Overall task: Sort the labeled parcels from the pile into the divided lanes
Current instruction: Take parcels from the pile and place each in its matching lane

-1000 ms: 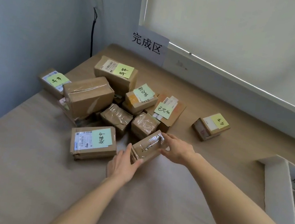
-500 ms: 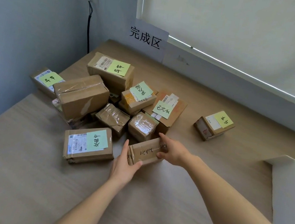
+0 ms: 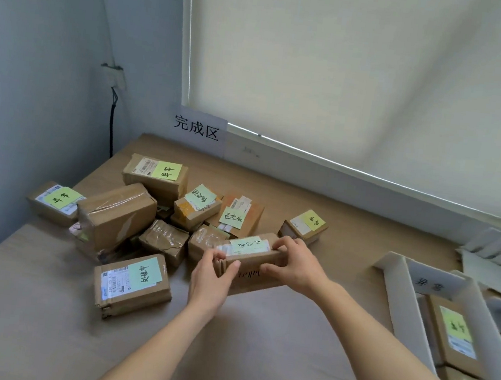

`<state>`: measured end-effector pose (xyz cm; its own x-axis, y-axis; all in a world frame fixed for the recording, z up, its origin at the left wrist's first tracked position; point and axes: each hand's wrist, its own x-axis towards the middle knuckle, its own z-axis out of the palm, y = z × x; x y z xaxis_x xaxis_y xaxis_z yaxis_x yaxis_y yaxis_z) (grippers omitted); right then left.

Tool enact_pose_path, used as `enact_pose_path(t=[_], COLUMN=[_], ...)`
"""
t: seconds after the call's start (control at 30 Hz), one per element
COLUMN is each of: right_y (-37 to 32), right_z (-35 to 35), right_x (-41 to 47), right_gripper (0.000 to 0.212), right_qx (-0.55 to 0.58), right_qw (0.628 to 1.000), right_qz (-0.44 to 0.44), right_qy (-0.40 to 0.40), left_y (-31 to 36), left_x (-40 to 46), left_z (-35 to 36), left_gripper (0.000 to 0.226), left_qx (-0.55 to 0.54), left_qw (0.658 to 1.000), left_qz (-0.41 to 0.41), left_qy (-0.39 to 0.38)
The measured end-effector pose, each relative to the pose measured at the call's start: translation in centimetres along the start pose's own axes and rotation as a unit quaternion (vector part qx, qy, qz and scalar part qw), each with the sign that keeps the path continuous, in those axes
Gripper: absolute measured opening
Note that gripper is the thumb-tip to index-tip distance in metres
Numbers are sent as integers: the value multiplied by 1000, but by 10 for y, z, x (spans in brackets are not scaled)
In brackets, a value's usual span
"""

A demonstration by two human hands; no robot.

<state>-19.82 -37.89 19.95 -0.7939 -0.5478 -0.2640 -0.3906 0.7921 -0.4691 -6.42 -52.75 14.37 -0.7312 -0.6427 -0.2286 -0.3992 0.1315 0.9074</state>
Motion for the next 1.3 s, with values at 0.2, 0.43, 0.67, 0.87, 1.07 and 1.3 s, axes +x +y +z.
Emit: enact_pose_path(t=[0.2,0.43,0.67,0.87,1.07,1.3], right_y=[-7,9,35,49,59,53], right_z=[-68,-132,-171,-193,-203,-198], right_x=[-85,-203,-333,-413,-463,-495], right_gripper=[30,76,90,82,82,84], right_qx=[58,91,131,123,113,106], right_qw=[992,985,976,973,978,982], right_qz=[22,-4,-20,-25,-11,34], right_qy=[107,148,175,194,176,154], left_y=[75,147,173,190,199,195], left_x=[-55,-155,-259,-330,-372,-382], left_z=[-2,-2,4,16,3,-11], left_gripper=[26,92,96,56,82,122], left_qx=[-39,-100,-154,-250,-186,-100], left_qw=[993,984,971,952,951,948], left_qz=[102,143,141,95,90,100], left_qy=[34,-24,-119,-152,-231,-286])
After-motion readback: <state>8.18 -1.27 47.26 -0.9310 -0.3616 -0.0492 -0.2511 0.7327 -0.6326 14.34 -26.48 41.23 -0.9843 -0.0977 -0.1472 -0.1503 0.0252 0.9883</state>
